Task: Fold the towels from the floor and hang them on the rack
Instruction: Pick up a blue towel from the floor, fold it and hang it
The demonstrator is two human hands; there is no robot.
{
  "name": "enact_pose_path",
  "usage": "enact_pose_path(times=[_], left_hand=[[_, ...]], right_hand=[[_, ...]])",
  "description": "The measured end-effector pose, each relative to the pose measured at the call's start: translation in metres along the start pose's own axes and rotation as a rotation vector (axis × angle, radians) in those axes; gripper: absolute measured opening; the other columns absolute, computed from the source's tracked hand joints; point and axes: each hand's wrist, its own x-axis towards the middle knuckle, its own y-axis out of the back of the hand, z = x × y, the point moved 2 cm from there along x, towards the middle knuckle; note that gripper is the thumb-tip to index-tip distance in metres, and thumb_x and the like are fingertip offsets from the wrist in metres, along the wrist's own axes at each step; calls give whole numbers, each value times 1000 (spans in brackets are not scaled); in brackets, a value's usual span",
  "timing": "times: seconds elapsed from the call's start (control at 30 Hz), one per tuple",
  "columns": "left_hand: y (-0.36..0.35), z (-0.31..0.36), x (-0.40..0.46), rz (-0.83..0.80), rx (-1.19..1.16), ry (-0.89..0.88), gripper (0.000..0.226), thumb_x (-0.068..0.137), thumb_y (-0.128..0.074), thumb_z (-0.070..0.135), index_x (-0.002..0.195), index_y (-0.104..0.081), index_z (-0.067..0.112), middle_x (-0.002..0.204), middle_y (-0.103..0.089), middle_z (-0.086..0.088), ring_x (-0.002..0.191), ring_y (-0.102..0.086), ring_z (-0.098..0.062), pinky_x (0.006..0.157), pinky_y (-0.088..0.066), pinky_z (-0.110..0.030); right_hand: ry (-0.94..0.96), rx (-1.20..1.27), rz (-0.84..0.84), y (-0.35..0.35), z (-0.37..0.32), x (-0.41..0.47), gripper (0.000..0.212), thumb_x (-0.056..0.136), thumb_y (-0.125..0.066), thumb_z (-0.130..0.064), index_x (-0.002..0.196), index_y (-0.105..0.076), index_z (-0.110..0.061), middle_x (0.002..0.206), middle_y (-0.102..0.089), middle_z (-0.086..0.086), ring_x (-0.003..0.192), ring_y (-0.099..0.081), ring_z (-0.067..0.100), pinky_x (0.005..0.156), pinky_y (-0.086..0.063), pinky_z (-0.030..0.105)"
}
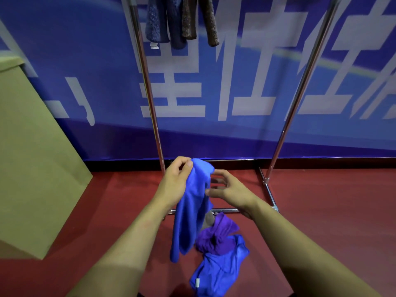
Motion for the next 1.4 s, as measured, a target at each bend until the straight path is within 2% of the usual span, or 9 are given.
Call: enact_pose_path(times=[0.1,0.37,0.53,0.8,0.9,0.97,1.07,1.2,1.4], left_hand=[[2,15,-3,-56,-52,-84,12,101,-52,28,97,-61,22,81,-61,20,78,-52,-4,78,-44,-23],[22,12,-2,122,-56,-37,13,103,-55,33,95,-64,38,87,-64,14,77,-52,-9,74,-46,-27],[31,-4,4,219,-33,33,12,104,-54,22,101,-63,15,92,-68,0,81,-58,-7,78,-46,-22],[25,-62,-4,78,20,618,49,101,-47,54,119,-61,11,121,-67,-12,93,-62,-21,85,-47,-37],[19,-76,-23,-49,-79,864,58,94,-45,70,114,-63,19,112,-64,-5,105,-59,-23,92,-45,-41],[16,-79,-32,-57,-150,951,66,87,-47,77,106,-65,16,96,-66,-5,95,-61,-25,83,-43,-38],[10,-76,-38,-25,-360,1053,75,84,-53,77,97,-70,5,80,-75,-13,77,-68,-29,75,-51,-39],[6,-64,-40,-27,-597,892,51,98,-52,54,124,-66,13,96,-79,-9,81,-76,-27,77,-61,-46],[9,-39,-37,-38,-945,791,67,93,-51,65,123,-70,8,118,-73,-18,101,-72,-36,94,-56,-52]], right_hand=[[66,-18,-188,2,-3,-7,71,77,-84,-3,138,-53,-19,139,-61,1,131,-55,12,109,-46,32],[-22,-26,-313,0,-8,-19,33,91,-72,-10,122,-67,0,122,-70,22,108,-67,31,102,-51,52],[28,166,-298,1,-13,-18,45,94,-65,-21,129,-56,5,126,-64,25,110,-60,35,100,-45,51],[167,103,-40,-5,-30,-19,71,100,-59,-10,155,-20,-35,134,-53,-15,94,-62,-18,82,-49,8],[245,95,-51,-9,-38,-21,48,104,-52,-12,149,-45,-29,130,-63,-11,86,-59,-4,87,-45,15],[260,261,-75,-13,-45,-23,35,104,-49,-12,135,-63,-22,105,-71,-2,87,-58,12,81,-48,24],[262,571,-124,-16,-60,-26,33,103,-45,-6,129,-65,-11,117,-72,11,100,-67,20,85,-57,29],[288,724,-184,-11,-70,-29,42,98,-48,-4,138,-59,-12,132,-65,14,103,-68,25,87,-59,33],[247,682,-151,1,-67,-29,50,93,-57,-7,138,-60,-28,118,-67,15,84,-66,24,73,-58,31]])
